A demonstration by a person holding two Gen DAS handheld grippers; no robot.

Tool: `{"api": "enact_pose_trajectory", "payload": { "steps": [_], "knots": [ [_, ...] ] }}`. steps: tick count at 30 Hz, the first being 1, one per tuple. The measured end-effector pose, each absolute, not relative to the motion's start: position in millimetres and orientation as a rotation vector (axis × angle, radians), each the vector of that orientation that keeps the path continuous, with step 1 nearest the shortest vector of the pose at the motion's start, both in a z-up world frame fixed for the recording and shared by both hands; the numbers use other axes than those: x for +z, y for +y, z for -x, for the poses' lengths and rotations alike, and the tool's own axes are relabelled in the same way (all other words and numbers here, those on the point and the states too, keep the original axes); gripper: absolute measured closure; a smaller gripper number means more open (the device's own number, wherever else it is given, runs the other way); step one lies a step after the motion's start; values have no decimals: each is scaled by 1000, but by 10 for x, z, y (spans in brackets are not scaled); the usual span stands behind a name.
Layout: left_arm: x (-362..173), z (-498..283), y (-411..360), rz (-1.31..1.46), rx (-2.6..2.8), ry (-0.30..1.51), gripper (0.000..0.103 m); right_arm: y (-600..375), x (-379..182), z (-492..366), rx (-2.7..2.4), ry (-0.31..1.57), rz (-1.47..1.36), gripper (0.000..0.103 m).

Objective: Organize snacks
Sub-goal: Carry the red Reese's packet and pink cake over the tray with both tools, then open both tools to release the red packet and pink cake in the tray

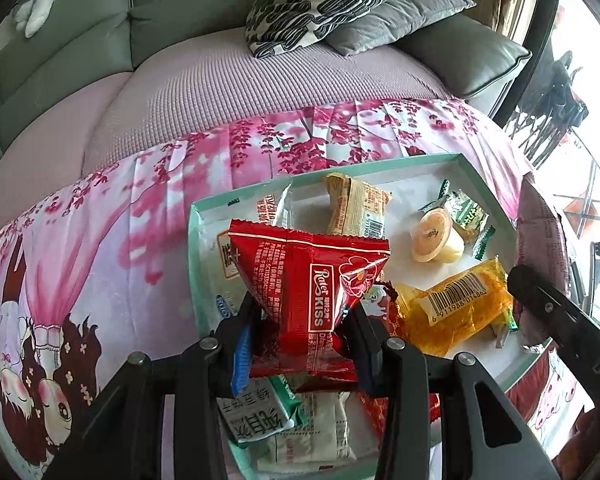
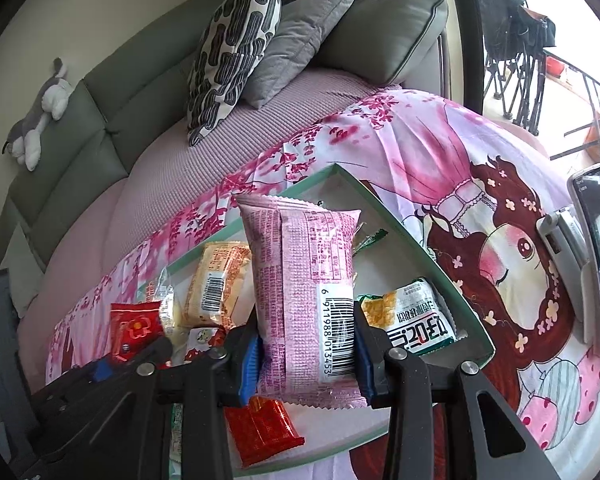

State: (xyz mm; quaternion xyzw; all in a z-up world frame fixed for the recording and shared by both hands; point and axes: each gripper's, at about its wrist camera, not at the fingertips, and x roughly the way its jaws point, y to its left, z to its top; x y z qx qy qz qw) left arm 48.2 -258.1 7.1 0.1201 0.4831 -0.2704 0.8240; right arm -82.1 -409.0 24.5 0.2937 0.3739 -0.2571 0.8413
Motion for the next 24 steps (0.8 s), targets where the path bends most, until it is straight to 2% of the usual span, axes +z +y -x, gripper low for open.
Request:
{"api": "enact_pose_trajectory", "payload": {
  "steps": [8,11,24],
  "knots": [
    [65,-502,-2603,-252,-565,1030,59,-4067,216,781,-535,805,-614,62],
    [81,-511,-2574,-234,-571,1038,50,-4035,214,747,-521,810,-605,62],
    [342,-470,-2329,-158,-571,1013,49,-3929,273,687,-492,814,-569,62]
  ]
}}
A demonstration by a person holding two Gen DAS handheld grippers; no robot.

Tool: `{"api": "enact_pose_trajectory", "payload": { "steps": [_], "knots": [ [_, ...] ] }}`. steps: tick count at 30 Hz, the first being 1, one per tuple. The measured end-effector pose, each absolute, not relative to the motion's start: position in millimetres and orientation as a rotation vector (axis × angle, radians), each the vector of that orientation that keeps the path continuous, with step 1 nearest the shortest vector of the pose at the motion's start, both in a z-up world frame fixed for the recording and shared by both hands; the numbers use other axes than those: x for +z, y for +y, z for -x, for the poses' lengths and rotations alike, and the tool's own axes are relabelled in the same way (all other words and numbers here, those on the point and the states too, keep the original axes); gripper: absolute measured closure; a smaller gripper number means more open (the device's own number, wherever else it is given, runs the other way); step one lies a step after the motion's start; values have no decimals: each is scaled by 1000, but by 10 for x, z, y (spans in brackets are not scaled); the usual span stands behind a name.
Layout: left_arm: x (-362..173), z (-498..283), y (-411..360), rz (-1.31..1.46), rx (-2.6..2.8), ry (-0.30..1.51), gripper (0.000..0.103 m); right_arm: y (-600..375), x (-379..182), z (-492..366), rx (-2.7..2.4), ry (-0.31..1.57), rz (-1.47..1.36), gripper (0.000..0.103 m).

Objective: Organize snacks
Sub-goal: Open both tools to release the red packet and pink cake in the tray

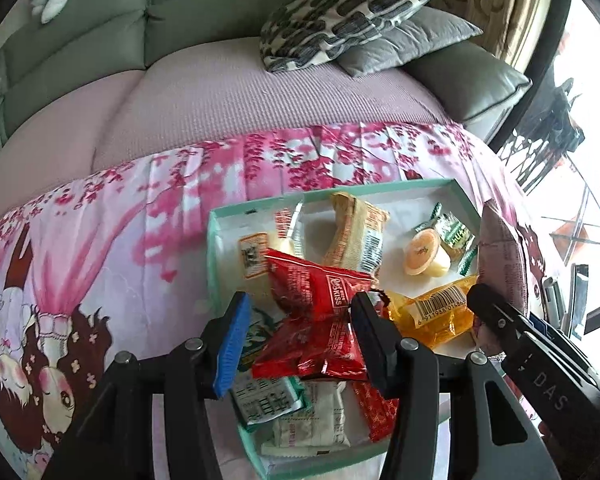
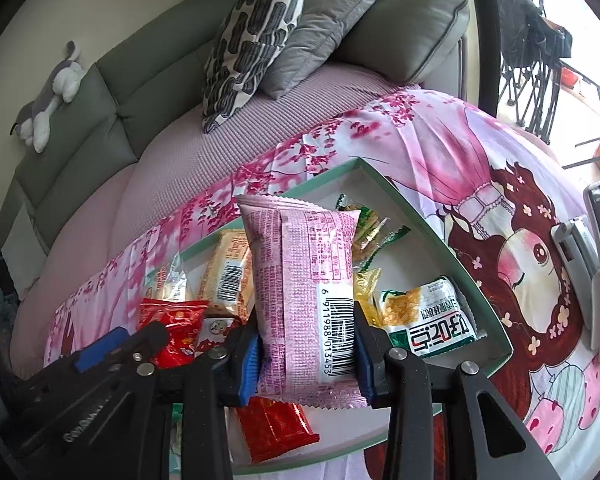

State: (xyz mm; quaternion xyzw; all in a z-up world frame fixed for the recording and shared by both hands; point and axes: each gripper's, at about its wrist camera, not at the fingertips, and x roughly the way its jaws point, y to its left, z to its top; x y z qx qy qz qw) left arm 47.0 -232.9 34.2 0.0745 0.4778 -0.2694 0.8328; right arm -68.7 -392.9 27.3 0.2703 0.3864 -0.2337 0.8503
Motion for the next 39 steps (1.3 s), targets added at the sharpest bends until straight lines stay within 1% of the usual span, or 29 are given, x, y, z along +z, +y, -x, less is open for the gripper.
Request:
{"api": "enact_pose_trajectory", "payload": {
  "steps": [1,3,4,13,16,18,20,23,25,29,30,32,33,34,35,36,39],
  "knots": [
    [354,-477,-2296,-148,-567,1012,49,-3905,277,671,-484,816,-564,62],
    [369,-496,-2246,-141,-551,1009,40,-3854,261,624,-462,830,-551,62],
    [371,-505,-2229,-141,-542,1005,39,-3837,250,610,-457,837,-548,62],
    [379,-519,-2150,-114,-535,1005,38,-3659,150,461,-420,902,-494,60],
    [389,-510,-2136,-114,-533,1002,38,-3634,150,451,-421,910,-479,56],
    [403,-500,-2123,-110,-532,999,38,-3625,156,447,-415,910,-477,52],
    [424,-487,-2111,-107,-533,997,38,-3612,159,439,-415,915,-469,45],
    [458,-474,-2091,-101,-536,990,37,-3594,167,428,-410,920,-457,37],
    [480,-468,-2062,-95,-529,986,37,-3582,170,422,-416,923,-443,34],
    [488,-488,-1976,-101,-477,976,35,-3601,164,442,-433,924,-434,22],
    [482,-502,-1946,-109,-453,971,35,-3605,164,449,-437,923,-433,21],
    [459,-522,-1879,-123,-413,964,34,-3606,170,466,-442,918,-427,12],
    [437,-535,-1832,-131,-387,964,33,-3602,175,476,-444,915,-422,9],
    [413,-546,-1787,-136,-365,966,28,-3595,181,488,-446,912,-418,3],
    [386,-554,-1735,-138,-342,970,18,-3589,186,498,-447,908,-416,0],
    [357,-556,-1672,-138,-321,972,15,-3579,196,515,-445,903,-414,0],
    [274,-530,-1500,-134,-280,985,15,-3531,211,559,-441,893,-408,0]
  ]
}}
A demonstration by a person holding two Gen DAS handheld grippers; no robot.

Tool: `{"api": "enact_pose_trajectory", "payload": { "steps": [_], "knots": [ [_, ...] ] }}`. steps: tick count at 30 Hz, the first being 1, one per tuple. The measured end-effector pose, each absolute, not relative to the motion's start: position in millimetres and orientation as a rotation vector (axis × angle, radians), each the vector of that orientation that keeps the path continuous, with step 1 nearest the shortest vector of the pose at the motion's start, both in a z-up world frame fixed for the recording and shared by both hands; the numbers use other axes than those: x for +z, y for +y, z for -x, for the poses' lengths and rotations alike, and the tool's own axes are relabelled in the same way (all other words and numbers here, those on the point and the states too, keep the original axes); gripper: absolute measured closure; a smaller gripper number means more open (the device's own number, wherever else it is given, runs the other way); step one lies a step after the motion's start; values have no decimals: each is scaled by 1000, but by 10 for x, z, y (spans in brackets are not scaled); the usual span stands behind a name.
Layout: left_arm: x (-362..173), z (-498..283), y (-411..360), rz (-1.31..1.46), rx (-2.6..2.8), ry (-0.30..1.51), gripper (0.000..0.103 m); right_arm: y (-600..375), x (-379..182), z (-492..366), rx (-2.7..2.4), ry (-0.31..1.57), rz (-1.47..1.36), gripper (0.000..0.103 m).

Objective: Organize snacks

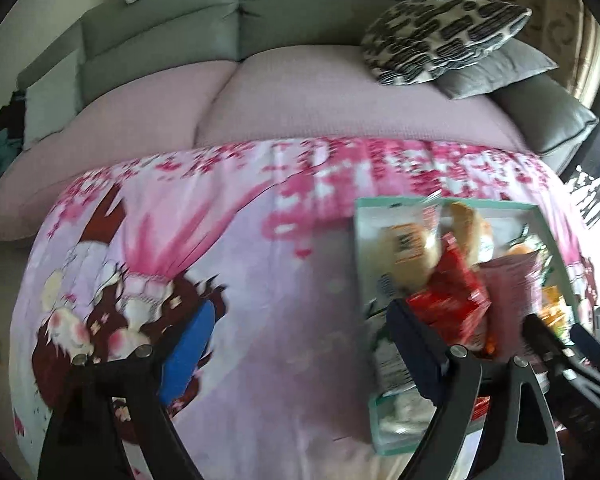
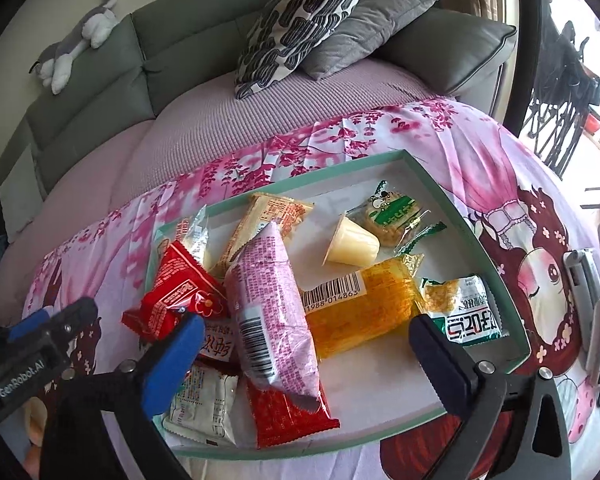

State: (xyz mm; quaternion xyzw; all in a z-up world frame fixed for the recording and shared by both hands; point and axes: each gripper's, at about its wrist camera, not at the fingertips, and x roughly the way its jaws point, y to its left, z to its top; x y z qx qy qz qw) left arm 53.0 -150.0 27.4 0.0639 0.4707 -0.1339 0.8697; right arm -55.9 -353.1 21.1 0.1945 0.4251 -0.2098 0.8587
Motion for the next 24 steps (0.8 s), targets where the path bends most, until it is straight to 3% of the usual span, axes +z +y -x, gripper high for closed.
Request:
{"api": "enact_pose_trajectory", "payload": {
  "steps": [24],
  "knots": [
    [-120,126,-884,-165,-224,1056,15,-2878,148,1118,-379,907,-335,0]
  ]
}}
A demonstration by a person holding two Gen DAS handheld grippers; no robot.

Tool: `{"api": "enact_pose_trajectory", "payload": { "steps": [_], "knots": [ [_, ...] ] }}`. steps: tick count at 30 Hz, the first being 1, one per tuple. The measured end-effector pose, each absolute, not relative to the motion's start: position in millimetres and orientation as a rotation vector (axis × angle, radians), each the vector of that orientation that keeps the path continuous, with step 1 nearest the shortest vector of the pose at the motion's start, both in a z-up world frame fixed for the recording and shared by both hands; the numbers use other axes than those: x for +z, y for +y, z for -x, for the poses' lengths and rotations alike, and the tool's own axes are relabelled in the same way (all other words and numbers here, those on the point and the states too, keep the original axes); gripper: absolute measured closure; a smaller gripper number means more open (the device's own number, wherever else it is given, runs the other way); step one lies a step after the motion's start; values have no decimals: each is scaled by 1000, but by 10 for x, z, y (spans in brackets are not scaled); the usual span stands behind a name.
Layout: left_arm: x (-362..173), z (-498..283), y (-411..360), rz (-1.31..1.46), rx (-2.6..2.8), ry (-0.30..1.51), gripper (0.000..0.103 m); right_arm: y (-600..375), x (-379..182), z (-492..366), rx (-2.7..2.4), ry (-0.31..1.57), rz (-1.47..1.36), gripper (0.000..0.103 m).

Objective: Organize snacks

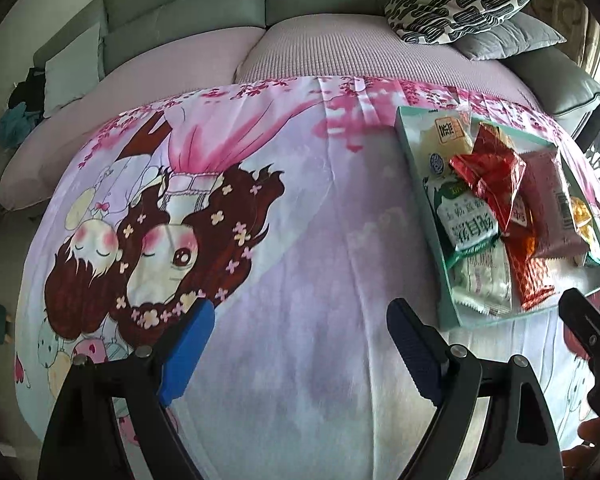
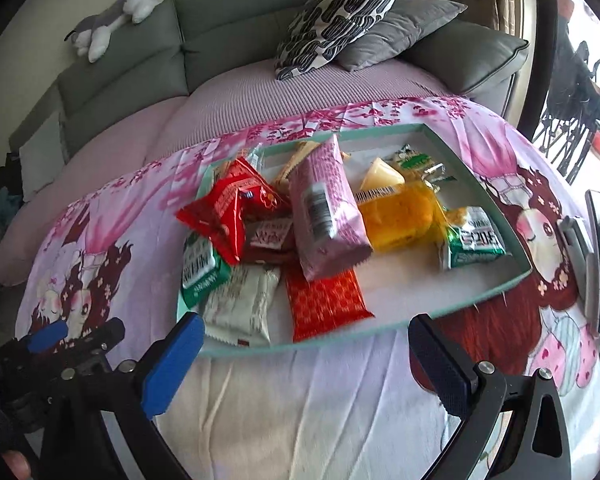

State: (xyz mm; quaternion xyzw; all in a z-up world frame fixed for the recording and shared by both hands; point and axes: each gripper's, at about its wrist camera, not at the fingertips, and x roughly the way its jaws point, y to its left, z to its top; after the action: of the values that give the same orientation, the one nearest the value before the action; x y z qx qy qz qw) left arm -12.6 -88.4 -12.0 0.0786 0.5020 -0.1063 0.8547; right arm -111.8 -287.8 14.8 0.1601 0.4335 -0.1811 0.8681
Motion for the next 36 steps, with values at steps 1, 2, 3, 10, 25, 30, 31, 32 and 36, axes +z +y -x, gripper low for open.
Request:
{"api": "enact_pose_trajectory", "payload": {
  "steps": [1,2,3,10,25,30,31,32,36],
  "knots": [
    [-125,138,-883,-167,-225,1058,15,-2878,143,1141,-382,908,-335,0],
    [-129,145,-883,-167,-225,1061,15,-2882,136,1158,-385,911,-334,0],
    [-135,151,-884,-166,-223,1066,15,-2887,127,1173,-389,915,-333,0],
    [-171,170,-938,-173,-244,1100,15,-2912,118,1183,-404,924,-325,0],
    [-207,132,-943,-176,-253,1130,15,-2915,143,1160,-428,931,-304,0],
    [-206,114,-915,-165,-243,1131,15,-2924,143,1168,-434,932,-309,0],
    [-206,115,-918,-166,-239,1130,15,-2926,145,1170,-434,932,-310,0],
    [-208,114,-921,-168,-236,1130,15,-2926,146,1170,-434,932,-311,0],
    [-207,116,-925,-164,-233,1130,15,-2929,145,1171,-433,931,-312,0]
  ]
}}
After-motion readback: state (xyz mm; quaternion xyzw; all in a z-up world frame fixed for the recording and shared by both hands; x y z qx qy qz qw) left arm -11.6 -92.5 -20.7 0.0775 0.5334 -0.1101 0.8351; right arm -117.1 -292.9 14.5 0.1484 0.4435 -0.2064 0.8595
